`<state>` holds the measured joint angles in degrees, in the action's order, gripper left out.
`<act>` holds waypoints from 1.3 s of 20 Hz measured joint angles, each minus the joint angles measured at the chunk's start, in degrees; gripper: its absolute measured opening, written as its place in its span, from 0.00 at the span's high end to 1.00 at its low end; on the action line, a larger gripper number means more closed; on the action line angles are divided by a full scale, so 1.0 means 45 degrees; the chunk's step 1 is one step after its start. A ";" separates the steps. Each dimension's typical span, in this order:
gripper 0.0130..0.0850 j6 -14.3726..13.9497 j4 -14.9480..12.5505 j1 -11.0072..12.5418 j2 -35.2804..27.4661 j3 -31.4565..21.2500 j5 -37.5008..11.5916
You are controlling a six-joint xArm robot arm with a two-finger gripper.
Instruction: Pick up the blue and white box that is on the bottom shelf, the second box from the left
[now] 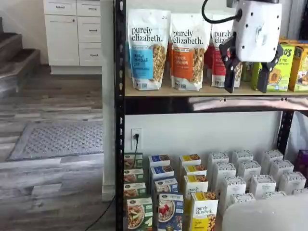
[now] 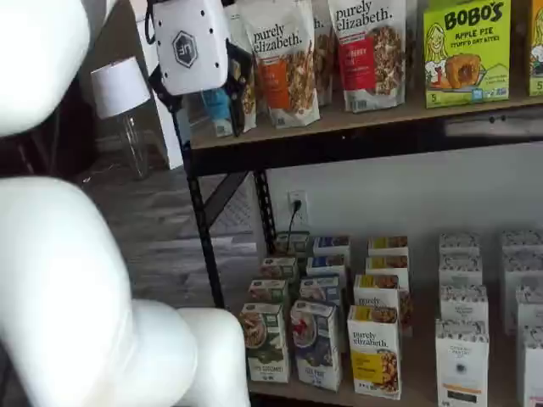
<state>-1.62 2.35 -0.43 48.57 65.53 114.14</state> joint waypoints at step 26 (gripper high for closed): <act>0.00 -0.0241 -0.0087 -0.0325 -0.0001 -0.2840 -0.3518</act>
<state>-2.71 1.95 -1.90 48.56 52.75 98.31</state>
